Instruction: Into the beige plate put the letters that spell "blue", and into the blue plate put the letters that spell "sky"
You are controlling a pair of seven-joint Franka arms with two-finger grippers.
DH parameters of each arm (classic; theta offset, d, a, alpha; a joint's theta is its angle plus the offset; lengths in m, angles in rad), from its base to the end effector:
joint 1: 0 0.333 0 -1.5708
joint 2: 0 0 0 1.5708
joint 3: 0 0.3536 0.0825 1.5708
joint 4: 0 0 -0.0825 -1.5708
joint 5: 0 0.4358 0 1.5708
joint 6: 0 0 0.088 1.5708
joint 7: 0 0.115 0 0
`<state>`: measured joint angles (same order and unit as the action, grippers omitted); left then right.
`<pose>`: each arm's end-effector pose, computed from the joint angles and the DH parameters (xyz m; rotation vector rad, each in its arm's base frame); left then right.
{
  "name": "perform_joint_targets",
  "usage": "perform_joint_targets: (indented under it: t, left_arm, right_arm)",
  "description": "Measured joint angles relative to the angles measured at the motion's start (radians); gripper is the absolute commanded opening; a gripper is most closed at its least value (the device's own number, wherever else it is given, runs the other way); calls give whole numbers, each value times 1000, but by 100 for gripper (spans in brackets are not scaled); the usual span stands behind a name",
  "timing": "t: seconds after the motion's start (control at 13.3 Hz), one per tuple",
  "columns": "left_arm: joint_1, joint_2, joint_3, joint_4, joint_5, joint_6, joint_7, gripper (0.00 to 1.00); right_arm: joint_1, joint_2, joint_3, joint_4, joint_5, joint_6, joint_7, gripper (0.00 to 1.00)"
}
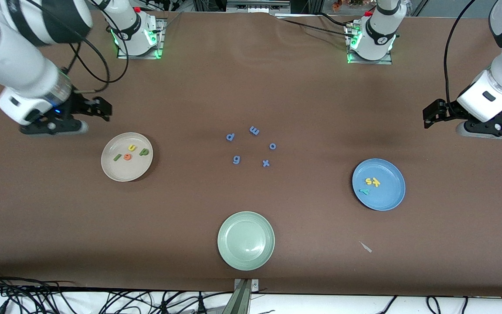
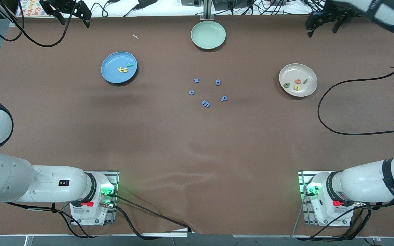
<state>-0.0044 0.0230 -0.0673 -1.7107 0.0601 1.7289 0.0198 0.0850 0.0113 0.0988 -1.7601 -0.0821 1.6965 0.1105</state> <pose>0.6203 -0.0382 0.5801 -3.0798 0.1558 0.0050 0.6005 0.1028 0.5588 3.0473 0.1322 -0.0951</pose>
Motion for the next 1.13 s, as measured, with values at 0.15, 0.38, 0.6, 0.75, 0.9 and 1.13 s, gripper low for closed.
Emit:
perform_joint_targets:
  t: [0.15, 0.38, 0.6, 0.75, 0.9, 1.13]
  left_arm:
    - [-1, 0, -1, 0, 0, 0, 0, 100]
    - [-1, 0, -1, 1, 0, -1, 0, 100]
    - [-3, 0, -6, 1, 0, -2, 0, 100]
    - [-3, 0, -10, 1, 0, -8, 0, 100]
    - [-3, 0, -11, 4, 0, -13, 0, 100]
    - [-3, 0, -12, 6, 0, -20, 0, 100]
  right_arm:
    - [-1, -39, -52, 2, 1, -32, -14, 100]
    - [-3, -48, -74, 16, 8, -54, -29, 100]
    - [-1, -47, -72, 36, 55, -81, -29, 100]
    - [-1, -43, -73, 65, 68, -109, -29, 100]
    - [-2, -41, -73, 80, 68, -126, -30, 100]
    - [-3, -37, -77, 98, 68, -142, -30, 100]
